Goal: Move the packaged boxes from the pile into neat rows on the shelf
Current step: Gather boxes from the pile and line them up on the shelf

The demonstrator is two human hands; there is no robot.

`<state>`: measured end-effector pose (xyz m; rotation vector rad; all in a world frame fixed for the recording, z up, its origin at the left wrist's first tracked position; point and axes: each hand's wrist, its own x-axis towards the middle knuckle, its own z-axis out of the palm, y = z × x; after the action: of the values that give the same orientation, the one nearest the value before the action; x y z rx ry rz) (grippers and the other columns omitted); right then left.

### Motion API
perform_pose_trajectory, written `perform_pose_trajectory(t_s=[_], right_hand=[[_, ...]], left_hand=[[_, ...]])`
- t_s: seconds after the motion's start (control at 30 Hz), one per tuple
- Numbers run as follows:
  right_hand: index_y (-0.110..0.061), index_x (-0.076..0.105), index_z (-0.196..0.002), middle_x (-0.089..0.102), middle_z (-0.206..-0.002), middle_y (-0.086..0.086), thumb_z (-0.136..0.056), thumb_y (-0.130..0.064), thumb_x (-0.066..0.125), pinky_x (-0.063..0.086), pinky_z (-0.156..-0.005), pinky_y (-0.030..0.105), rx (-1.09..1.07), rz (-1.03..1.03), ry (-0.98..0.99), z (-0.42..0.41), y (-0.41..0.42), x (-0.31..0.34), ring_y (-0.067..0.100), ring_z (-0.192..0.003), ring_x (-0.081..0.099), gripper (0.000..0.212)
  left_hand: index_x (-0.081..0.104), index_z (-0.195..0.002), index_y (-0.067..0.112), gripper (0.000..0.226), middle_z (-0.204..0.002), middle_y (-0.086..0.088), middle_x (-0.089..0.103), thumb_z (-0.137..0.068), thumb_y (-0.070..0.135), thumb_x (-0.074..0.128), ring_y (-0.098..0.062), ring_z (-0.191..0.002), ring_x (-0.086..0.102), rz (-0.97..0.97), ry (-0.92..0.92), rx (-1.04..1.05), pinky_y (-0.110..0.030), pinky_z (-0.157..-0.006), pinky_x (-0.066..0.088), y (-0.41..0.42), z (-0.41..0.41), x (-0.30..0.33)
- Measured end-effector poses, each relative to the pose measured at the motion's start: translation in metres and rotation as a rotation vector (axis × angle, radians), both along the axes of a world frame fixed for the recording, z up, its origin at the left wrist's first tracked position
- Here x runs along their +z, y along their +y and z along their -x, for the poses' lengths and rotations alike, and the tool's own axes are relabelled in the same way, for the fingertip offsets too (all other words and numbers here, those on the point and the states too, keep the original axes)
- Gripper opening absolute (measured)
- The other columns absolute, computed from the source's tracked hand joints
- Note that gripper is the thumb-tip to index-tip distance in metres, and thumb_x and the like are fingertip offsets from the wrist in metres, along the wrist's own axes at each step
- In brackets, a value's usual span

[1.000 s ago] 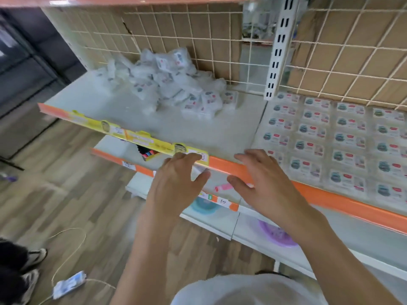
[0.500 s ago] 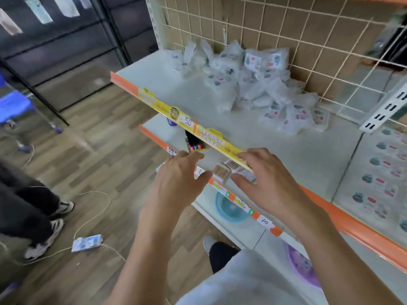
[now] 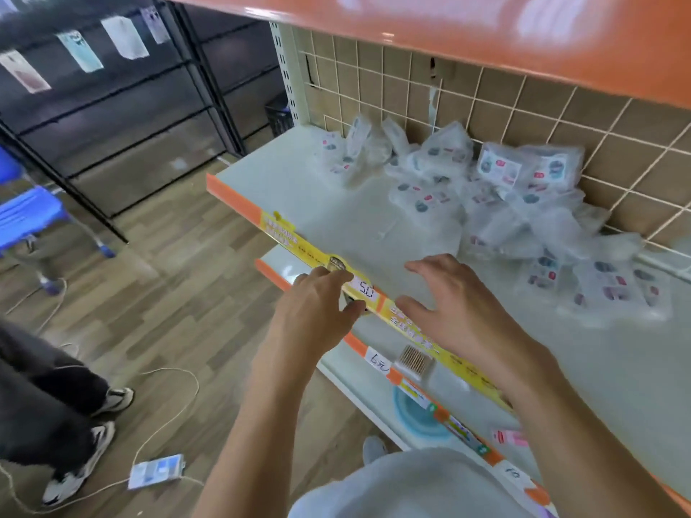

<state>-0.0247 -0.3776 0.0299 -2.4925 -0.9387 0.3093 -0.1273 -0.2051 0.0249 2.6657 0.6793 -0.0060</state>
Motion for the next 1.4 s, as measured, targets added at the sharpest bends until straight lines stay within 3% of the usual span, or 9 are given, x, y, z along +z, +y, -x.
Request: perform_pose_trajectory(t_s=[0.23,0.53,0.63,0.73,0.93,1.07,1.17,1.3,1.4], right_hand=[[-0.017,0.053,-0.14,0.05,-0.138,0.006,-0.093,-0.037,0.064,0.03,-0.105,0.028,-0.118,0.021,-0.008,-0.034,0.039,-0.003,0.027,-0.127,0.045,0.053],[-0.008,0.062,-0.128,0.06,-0.13,0.013,-0.091,-0.03,0.067,0.031,-0.106,0.035,-0.362,-0.016,-0.203,-0.069,0.094,-0.019,0.032,-0.124,0.052,0.043],[-0.01,0.053,-0.139,0.043,-0.148,0.018,-0.091,-0.032,0.066,0.031,-0.112,0.048,-0.497,0.037,-0.236,-0.077,0.114,-0.023,0.04,-0.135,0.04,0.054],[-0.017,0.037,-0.15,0.024,-0.16,0.015,-0.096,-0.039,0.058,0.023,-0.117,0.047,-0.596,0.146,-0.135,-0.082,0.13,-0.024,0.035,-0.147,0.022,0.062],[-0.011,0.061,-0.13,0.051,-0.138,0.013,-0.092,-0.021,0.063,0.039,-0.097,0.046,-0.723,0.1,-0.195,-0.076,0.152,-0.028,0.04,-0.123,0.046,0.039],[-0.01,0.061,-0.131,0.057,-0.121,0.014,-0.093,-0.014,0.062,0.047,-0.09,0.041,-0.713,-0.008,-0.145,-0.079,0.163,-0.026,0.034,-0.109,0.058,0.038],[-0.012,0.063,-0.129,0.058,-0.116,0.012,-0.09,-0.014,0.067,0.053,-0.088,0.038,-0.74,-0.097,-0.125,-0.081,0.168,-0.031,0.031,-0.104,0.062,0.039],[-0.009,0.062,-0.13,0.054,-0.118,0.017,-0.085,-0.023,0.076,0.05,-0.087,0.042,-0.811,-0.058,-0.183,-0.079,0.175,-0.038,0.036,-0.11,0.052,0.049],[-0.007,0.061,-0.13,0.054,-0.12,0.019,-0.086,-0.031,0.073,0.05,-0.087,0.046,-0.83,-0.027,-0.179,-0.075,0.182,-0.04,0.04,-0.109,0.05,0.051]], left_hand=[[0.056,-0.137,0.027,0.046,-0.125,-0.001,0.06,-0.093,0.042,0.063,-0.024,-0.122,0.054,0.053,0.009,-0.082,-0.035,-0.096,0.046,0.047,-0.043,-0.011],[0.055,-0.139,0.024,0.049,-0.134,-0.005,0.057,-0.093,0.039,0.062,-0.031,-0.121,0.049,0.067,-0.055,-0.216,-0.037,-0.1,0.042,0.123,-0.105,-0.021],[0.053,-0.141,0.02,0.052,-0.14,-0.005,0.052,-0.093,0.038,0.063,-0.03,-0.127,0.047,0.08,-0.088,-0.26,-0.037,-0.102,0.039,0.153,-0.133,-0.022],[0.049,-0.144,0.017,0.057,-0.151,-0.005,0.042,-0.093,0.037,0.064,-0.029,-0.136,0.042,0.082,-0.08,-0.329,-0.038,-0.108,0.036,0.179,-0.159,-0.024],[0.039,-0.151,0.013,0.068,-0.16,-0.012,0.031,-0.093,0.038,0.064,-0.03,-0.147,0.027,0.052,-0.101,-0.424,-0.04,-0.115,0.029,0.2,-0.195,-0.037],[0.042,-0.148,0.012,0.068,-0.148,-0.014,0.044,-0.091,0.04,0.066,-0.034,-0.137,0.039,-0.021,-0.105,-0.431,-0.044,-0.109,0.034,0.202,-0.205,-0.049],[0.06,-0.128,0.014,0.044,-0.12,-0.013,0.058,-0.09,0.035,0.066,-0.038,-0.111,0.053,-0.079,-0.198,-0.403,-0.045,-0.093,0.04,0.201,-0.205,-0.047],[0.062,-0.126,0.019,0.032,-0.104,-0.004,0.07,-0.095,0.028,0.059,-0.026,-0.098,0.067,0.018,-0.283,-0.469,-0.043,-0.092,0.045,0.202,-0.203,-0.042],[0.064,-0.125,0.016,0.033,-0.104,-0.007,0.069,-0.092,0.022,0.064,-0.029,-0.097,0.065,0.12,-0.32,-0.52,-0.046,-0.089,0.05,0.204,-0.2,-0.044]])
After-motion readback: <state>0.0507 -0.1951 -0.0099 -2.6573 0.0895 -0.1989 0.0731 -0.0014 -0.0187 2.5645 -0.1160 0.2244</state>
